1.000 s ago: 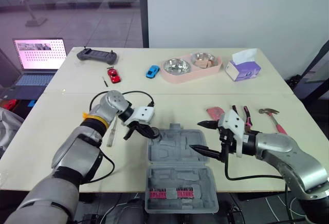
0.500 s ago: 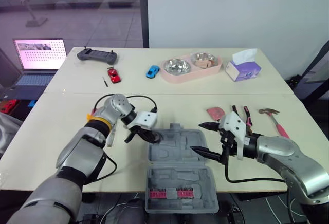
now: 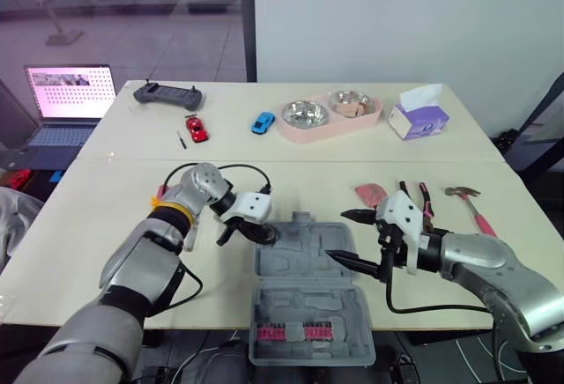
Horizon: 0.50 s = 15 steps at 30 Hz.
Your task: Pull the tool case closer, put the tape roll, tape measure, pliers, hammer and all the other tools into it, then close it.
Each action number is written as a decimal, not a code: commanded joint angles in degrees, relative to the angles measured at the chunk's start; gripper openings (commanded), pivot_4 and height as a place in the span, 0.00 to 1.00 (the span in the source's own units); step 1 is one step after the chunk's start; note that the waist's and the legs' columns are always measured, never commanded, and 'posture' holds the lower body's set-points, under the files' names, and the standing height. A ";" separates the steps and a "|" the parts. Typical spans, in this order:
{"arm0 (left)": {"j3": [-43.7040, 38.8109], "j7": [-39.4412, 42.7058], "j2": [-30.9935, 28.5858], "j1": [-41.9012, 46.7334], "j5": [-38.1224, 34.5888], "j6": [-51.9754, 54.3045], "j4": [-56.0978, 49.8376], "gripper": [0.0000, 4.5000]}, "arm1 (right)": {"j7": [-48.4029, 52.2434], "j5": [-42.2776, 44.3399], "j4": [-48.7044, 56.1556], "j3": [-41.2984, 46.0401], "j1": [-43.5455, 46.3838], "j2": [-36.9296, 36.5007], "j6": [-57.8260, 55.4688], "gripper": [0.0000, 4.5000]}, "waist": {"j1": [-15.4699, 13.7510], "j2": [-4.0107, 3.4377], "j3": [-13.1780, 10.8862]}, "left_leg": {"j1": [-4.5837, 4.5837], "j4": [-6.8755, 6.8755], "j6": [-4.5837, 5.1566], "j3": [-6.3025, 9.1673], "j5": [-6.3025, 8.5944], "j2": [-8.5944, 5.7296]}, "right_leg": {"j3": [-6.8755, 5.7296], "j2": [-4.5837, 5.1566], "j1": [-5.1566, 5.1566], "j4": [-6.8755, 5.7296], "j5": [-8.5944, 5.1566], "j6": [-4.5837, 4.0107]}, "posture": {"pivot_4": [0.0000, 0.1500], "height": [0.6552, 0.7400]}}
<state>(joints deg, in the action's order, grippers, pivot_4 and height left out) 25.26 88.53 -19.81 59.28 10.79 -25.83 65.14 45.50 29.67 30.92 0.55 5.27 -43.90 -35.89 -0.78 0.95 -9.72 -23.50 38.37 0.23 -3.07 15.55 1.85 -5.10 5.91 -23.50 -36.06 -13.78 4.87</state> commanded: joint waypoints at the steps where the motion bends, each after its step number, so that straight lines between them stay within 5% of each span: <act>1: -0.81 -0.28 0.27 0.78 0.54 -0.75 -0.13 0.02 | 0.02 0.79 2.17 1.60 -0.06 -0.06 0.43 1.00 | 0.00 0.00 0.00 | 0.00 0.00 0.00 0.00 0.00 0.00 | 0.00 0.00 0.00 0.00 0.00 0.00 | 1.00 1.00; 4: -0.94 -0.56 0.40 0.81 0.51 -0.73 -0.14 0.02 | -0.06 0.78 2.20 1.56 -0.15 -0.02 0.43 1.00 | 0.01 0.00 0.00 | 0.00 0.01 0.00 0.00 0.00 0.00 | 0.00 0.00 0.00 0.00 0.00 0.00 | 1.00 1.00; 5: -0.98 -0.71 0.44 0.79 0.49 -0.74 -0.20 0.08 | -0.08 0.80 2.24 1.59 -0.22 -0.02 0.44 1.00 | 0.01 0.00 0.00 | 0.00 0.01 0.00 0.00 0.00 0.00 | 0.00 0.00 0.00 0.00 0.00 0.00 | 1.00 1.00; 9: -1.23 -1.28 0.40 0.87 0.33 -0.90 -0.33 0.45 | -0.22 0.76 2.20 1.46 -0.13 0.03 0.35 1.00 | 0.01 0.00 0.00 | 0.00 0.01 0.00 0.00 0.00 0.00 | 0.00 0.00 0.00 0.00 0.00 0.00 | 1.00 1.00; 13: -1.73 0.76 -0.35 0.99 -0.81 -0.54 -2.08 0.94 | -0.24 0.80 2.28 1.47 -0.22 -0.02 0.31 1.00 | 0.04 0.00 0.00 | 0.00 0.01 0.00 0.00 0.00 0.00 | 0.00 0.00 0.00 -0.01 0.00 0.00 | 1.00 1.00; 15: -2.25 2.35 -0.84 0.77 -1.78 -0.09 -3.51 0.99 | -0.27 0.82 2.37 1.50 -0.31 -0.04 0.27 1.00 | 0.04 0.00 0.00 | 0.00 0.01 0.00 0.00 0.00 0.00 | 0.00 0.00 0.00 -0.01 0.00 0.00 | 1.00 1.00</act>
<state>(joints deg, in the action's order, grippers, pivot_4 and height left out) 24.80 89.44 -19.87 59.27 10.49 -25.78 63.84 45.29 29.74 30.95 0.56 4.89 -43.90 -35.92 -0.74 0.95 -9.72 -23.50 38.38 0.23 -3.07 15.55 1.85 -5.10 5.91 -23.51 -36.07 -13.77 4.87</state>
